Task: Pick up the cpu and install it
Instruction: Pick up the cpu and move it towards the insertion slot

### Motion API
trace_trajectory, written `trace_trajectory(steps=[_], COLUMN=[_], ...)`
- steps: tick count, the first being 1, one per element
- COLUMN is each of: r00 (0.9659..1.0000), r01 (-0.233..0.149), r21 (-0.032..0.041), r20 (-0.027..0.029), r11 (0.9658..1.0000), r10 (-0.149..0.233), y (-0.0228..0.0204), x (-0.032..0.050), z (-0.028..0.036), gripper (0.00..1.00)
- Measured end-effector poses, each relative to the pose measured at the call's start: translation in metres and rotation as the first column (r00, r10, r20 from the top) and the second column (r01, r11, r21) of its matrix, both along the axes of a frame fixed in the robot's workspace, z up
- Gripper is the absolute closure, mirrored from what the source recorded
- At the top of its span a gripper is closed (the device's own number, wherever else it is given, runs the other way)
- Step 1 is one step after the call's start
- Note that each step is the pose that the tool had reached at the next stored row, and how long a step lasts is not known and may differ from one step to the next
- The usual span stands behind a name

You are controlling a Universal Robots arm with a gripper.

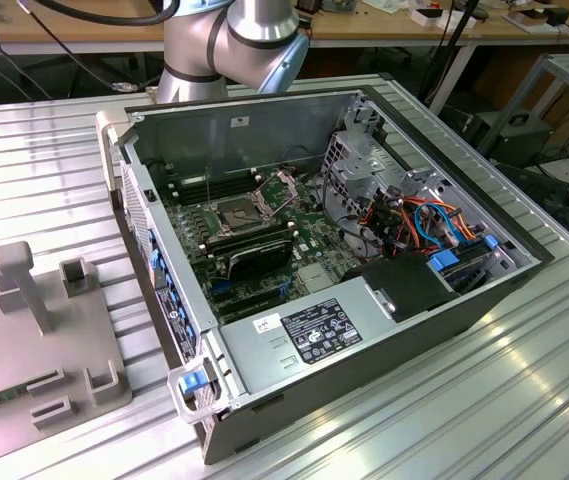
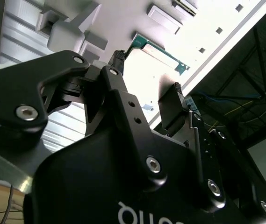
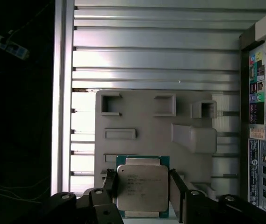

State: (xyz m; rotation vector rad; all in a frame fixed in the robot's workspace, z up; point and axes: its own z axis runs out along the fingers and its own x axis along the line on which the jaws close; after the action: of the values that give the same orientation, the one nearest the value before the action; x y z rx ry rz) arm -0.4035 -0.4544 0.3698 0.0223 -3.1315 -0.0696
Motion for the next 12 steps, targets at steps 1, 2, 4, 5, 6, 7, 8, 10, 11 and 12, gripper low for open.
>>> trace_trajectory(steps=[1, 2, 4, 5, 6, 7, 8, 10, 11, 12], r00=[1.0000, 1.0000, 1.0000, 1.0000, 1.0000, 1.0000, 1.0000, 1.0000, 1.0000, 1.0000], r01=[0.000, 0.000, 0.000, 0.000, 0.000, 0.000, 0.000, 0.000, 0.000, 0.000], r21=[0.0001, 0.0001, 0.0001, 0.0000, 0.0001, 0.0000, 0.0000, 0.0000, 0.0001, 0.0000], r20=[0.0001, 0.0000, 0.0001, 0.0000, 0.0001, 0.0000, 0.0000, -0.0001, 0.0000, 0.0000], r11=[1.0000, 1.0000, 1.0000, 1.0000, 1.0000, 1.0000, 1.0000, 1.0000, 1.0000, 1.0000], r10=[0.000, 0.000, 0.000, 0.000, 0.000, 0.000, 0.000, 0.000, 0.000, 0.000], y=[0.0000, 0.0000, 0.0000, 0.0000, 0.0000, 0.0001, 0.0000, 0.0000, 0.0000, 0.0000], x=[0.0018, 0.0040, 0.0076, 0.0095, 0.0105, 0.0111, 0.0111, 0.0113, 0.0114, 0.0114], z=[0.0000, 0.0000, 0.0000, 0.0000, 0.0000, 0.0000, 0.0000, 0.0006, 0.0011, 0.0017], gripper=[0.45, 0.45, 0.45, 0.45, 0.45, 0.45, 0.45, 0.45, 0.45, 0.45])
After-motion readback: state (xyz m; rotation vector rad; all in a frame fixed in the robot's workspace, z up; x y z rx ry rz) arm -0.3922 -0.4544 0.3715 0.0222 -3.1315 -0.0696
